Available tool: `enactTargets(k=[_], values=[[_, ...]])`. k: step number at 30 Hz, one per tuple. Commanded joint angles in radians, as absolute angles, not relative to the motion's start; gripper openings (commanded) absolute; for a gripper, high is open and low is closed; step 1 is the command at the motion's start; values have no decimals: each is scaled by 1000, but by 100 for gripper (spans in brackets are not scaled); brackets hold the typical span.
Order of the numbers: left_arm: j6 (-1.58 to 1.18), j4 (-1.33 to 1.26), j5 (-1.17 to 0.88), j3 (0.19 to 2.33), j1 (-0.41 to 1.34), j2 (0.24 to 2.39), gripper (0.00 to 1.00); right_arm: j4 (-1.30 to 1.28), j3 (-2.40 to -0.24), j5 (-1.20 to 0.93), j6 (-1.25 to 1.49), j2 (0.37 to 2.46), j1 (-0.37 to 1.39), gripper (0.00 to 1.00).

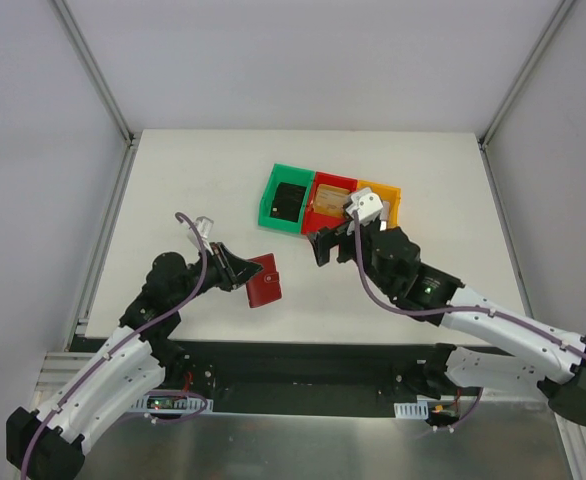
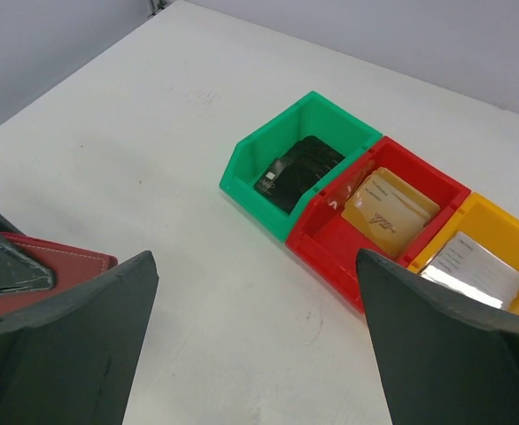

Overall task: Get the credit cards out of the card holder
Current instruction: Open the card holder.

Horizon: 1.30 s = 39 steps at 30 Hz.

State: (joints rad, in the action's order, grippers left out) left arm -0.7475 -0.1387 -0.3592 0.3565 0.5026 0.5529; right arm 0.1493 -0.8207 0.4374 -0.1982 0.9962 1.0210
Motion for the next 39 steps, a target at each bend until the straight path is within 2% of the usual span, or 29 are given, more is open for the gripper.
enactTargets(k=[1, 3, 4, 7, 11, 17, 20, 32, 39], values=[[-790, -227, -376, 391, 500, 555, 0, -35, -954, 299, -103, 1029, 994, 96], [-804, -233, -376, 390, 500, 564, 0, -217, -1087, 346, -89, 1132, 1023, 99], [-808, -230, -379, 391, 500, 569, 0, -266, -1130, 398, -106, 1170, 1060, 97], [-821, -229, -373, 394, 500, 591, 0, -288, -1166, 472, -149, 1227, 1155, 94], [-834, -203, -367, 411, 500, 633, 0, -373, -1239, 483, -121, 1322, 1183, 88], [-851, -193, -347, 419, 500, 640, 0, -425, -1292, 443, -66, 1405, 1204, 66], [-859, -190, -330, 426, 500, 629, 0, -430, -1296, 431, -51, 1425, 1223, 60], [-876, -172, -301, 466, 500, 629, 0, -483, -1382, 468, -21, 1499, 1298, 58], [-894, -135, -275, 476, 500, 626, 0, -508, -1419, 502, -3, 1535, 1299, 52]])
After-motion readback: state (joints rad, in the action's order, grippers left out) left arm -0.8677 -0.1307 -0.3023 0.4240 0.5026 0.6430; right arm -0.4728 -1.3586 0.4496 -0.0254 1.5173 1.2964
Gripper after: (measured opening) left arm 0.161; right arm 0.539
